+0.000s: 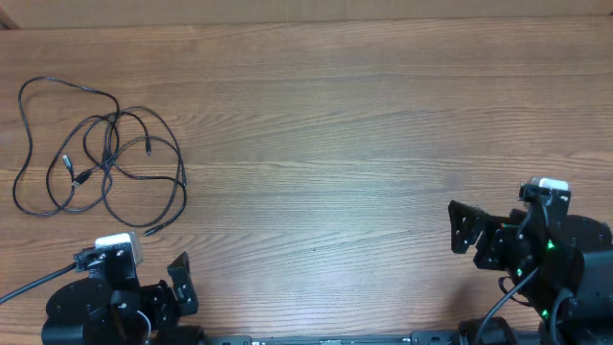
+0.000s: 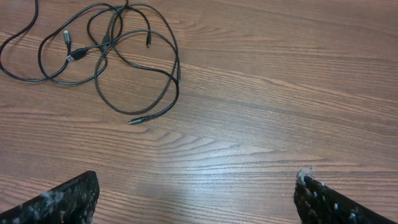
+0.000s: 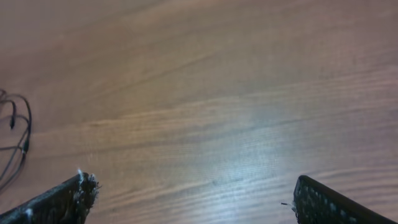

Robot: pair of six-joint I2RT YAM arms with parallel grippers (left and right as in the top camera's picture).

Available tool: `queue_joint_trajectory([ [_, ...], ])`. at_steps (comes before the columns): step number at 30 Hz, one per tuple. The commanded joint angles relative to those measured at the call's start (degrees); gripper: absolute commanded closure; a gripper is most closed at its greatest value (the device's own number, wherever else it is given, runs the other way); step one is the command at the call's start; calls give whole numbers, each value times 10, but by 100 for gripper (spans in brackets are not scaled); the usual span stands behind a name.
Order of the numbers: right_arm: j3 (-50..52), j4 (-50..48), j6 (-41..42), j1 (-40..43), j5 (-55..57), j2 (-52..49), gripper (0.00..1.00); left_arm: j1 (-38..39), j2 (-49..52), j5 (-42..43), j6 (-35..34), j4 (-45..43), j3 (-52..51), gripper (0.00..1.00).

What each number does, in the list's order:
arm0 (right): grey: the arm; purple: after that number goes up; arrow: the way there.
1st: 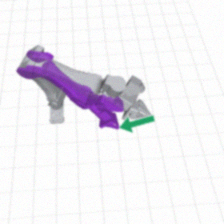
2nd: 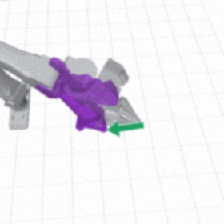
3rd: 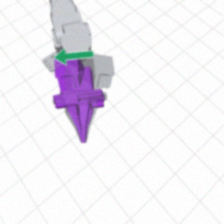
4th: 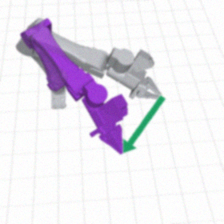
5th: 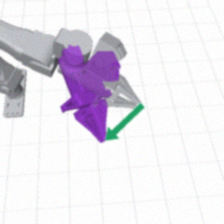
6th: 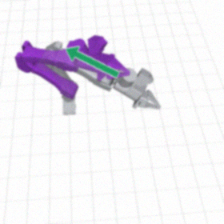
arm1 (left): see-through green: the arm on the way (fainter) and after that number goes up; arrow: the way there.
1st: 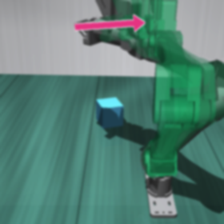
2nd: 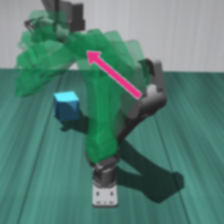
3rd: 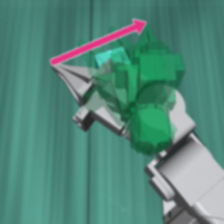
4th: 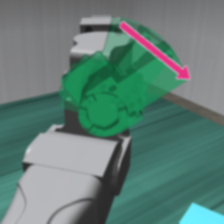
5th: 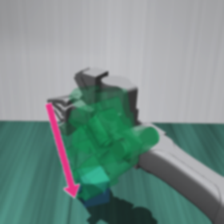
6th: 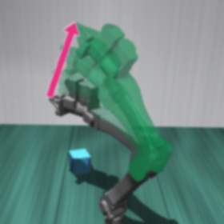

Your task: Untangle cables

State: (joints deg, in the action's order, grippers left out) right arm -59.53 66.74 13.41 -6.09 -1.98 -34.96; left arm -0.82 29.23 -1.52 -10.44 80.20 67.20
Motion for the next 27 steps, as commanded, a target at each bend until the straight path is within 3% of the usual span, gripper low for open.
queue_joint_trajectory([
  [1,16,-43,-25,0,15,26,0,1,-5,7,-5,0,-3,0],
  [17,370,-472,-30,0,-29,270,0,1,-5,7,-5,0,-3,1],
  [27,523,-695,-30,0,-30,327,0,1,-5,7,-5,0,-3,0],
])
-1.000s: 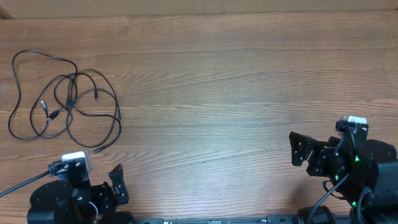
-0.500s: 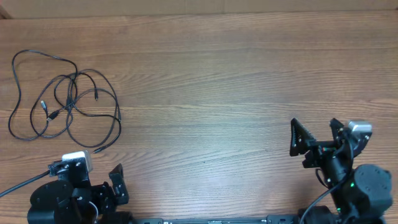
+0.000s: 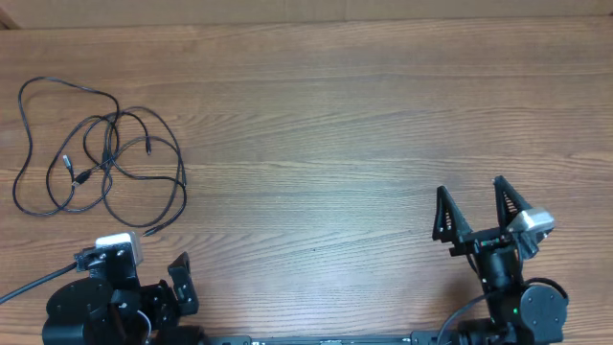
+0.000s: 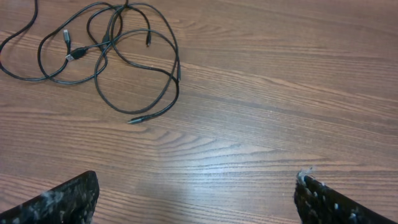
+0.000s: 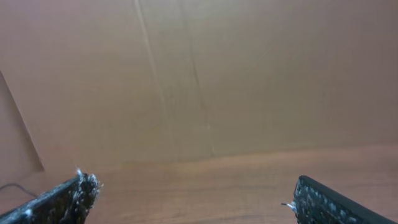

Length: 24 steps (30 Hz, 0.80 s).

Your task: Untangle cables

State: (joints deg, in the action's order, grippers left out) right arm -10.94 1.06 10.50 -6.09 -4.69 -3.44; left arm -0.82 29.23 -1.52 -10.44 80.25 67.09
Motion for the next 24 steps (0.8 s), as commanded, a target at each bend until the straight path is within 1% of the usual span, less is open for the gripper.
queue_joint_trajectory([
  [1,49,-56,-2,0,-3,14,0,1,-5,7,-5,-1,-2,1],
  [5,103,-127,-8,0,-3,28,0,1,-5,7,-5,-1,-2,0],
  [9,105,-106,-46,-1,-5,33,0,1,-5,7,-5,-1,-2,1],
  [11,105,-94,-85,-1,-5,33,0,1,-5,7,-5,-1,-2,0],
  [17,105,36,-90,-1,-31,33,0,1,-5,7,-5,-1,-2,1],
  [24,105,30,-91,-1,-31,33,0,1,-5,7,-5,-1,-2,1],
])
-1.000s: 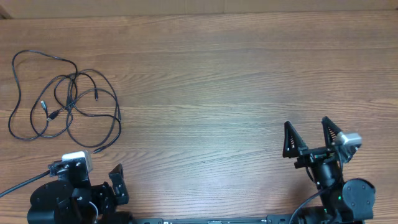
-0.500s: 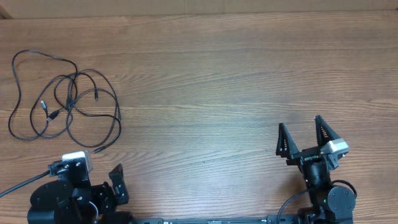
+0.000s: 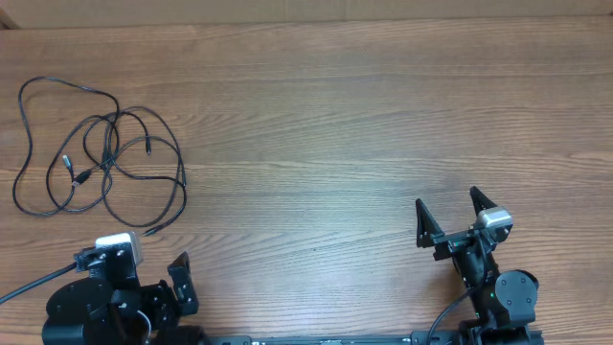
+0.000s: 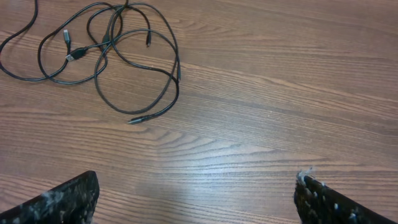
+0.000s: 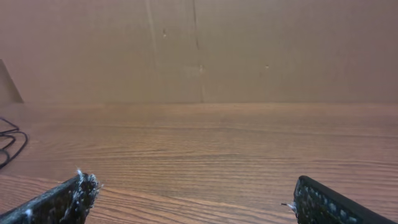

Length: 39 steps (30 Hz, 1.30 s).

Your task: Untangle cables

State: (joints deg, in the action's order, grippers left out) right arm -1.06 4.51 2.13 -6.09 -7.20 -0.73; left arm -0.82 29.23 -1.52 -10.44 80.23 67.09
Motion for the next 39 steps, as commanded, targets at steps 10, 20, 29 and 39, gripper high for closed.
queue_joint_trajectory([
  [10,6,-3,-83,-1,-5,6,0,1,-5,7,-5,0,-2,0],
  [20,6,-5,-82,-1,-5,6,0,1,-5,7,-5,0,-2,0],
  [29,6,-5,-82,-1,-5,6,0,1,-5,7,-5,0,-2,1],
  [39,6,-5,-82,-1,-5,6,0,1,-5,7,-5,0,-2,0],
])
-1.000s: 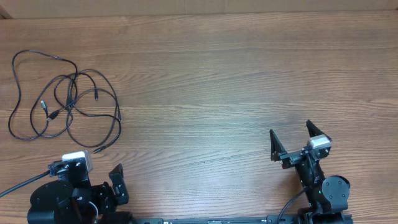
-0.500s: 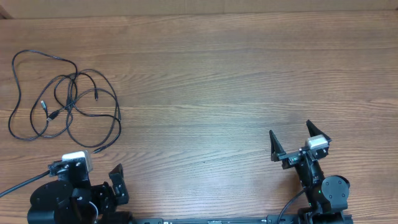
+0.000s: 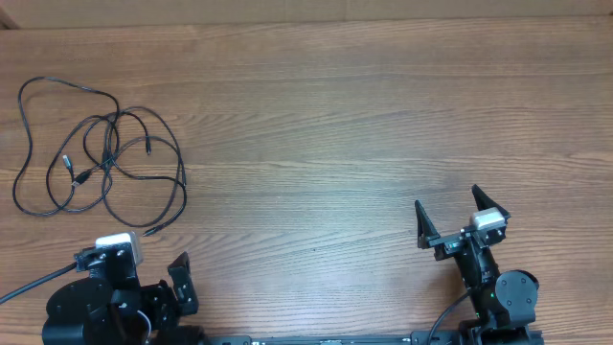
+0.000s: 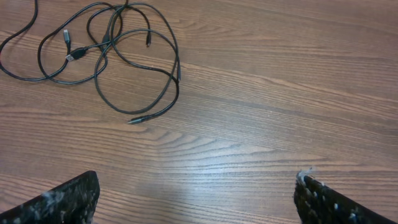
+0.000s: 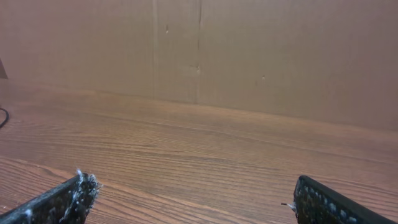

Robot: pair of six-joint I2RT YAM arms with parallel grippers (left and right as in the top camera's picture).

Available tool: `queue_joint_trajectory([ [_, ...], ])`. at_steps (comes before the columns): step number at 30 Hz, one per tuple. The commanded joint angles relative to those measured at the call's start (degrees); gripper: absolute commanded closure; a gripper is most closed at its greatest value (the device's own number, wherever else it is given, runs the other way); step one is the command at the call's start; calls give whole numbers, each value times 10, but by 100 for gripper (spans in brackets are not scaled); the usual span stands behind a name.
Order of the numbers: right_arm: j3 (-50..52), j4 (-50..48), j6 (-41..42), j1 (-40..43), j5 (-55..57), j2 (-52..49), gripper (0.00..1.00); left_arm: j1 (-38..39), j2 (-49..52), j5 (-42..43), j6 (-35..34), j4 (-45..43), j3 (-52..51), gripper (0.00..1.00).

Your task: Untangle cables

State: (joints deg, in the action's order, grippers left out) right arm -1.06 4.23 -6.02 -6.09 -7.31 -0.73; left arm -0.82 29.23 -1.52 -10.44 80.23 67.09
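Note:
A tangle of thin black cables (image 3: 101,158) lies on the wooden table at the far left; the left wrist view shows it at top left (image 4: 112,56), with plug ends loose. My left gripper (image 4: 196,196) stands open at the table's near left edge, below the tangle, nothing between its fingers. My right gripper (image 3: 450,222) is open at the near right, far from the cables, its fingers (image 5: 62,202) wide apart and pointing across the table towards the back wall.
A brown cardboard wall (image 5: 249,50) runs along the table's far edge. The wooden tabletop (image 3: 335,125) stretches between the tangle and the right arm.
The right gripper has tilted slightly; its camera now sees more of the back wall and less of the left side. The left arm and the cables have not moved.
The right arm was folded at the far right edge, its camera looking down at the table. Then it stood further left with the gripper pointing up at the wall. It then lowered to look level across the table, where it stays. The left arm stayed still throughout.

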Motion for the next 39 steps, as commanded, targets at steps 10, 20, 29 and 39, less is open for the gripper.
queue_joint_trajectory([
  [10,6,-2,-1,-1,-4,6,0,1,-5,7,-5,0,-2,0],
  [20,6,-2,0,-1,-4,6,0,1,-9,0,-3,-54,-30,0],
  [29,6,-2,0,-1,-4,6,0,1,-135,38,-3,-355,-302,0],
  [39,6,-2,-1,-1,-4,6,0,1,-274,49,-5,-590,-504,0],
])
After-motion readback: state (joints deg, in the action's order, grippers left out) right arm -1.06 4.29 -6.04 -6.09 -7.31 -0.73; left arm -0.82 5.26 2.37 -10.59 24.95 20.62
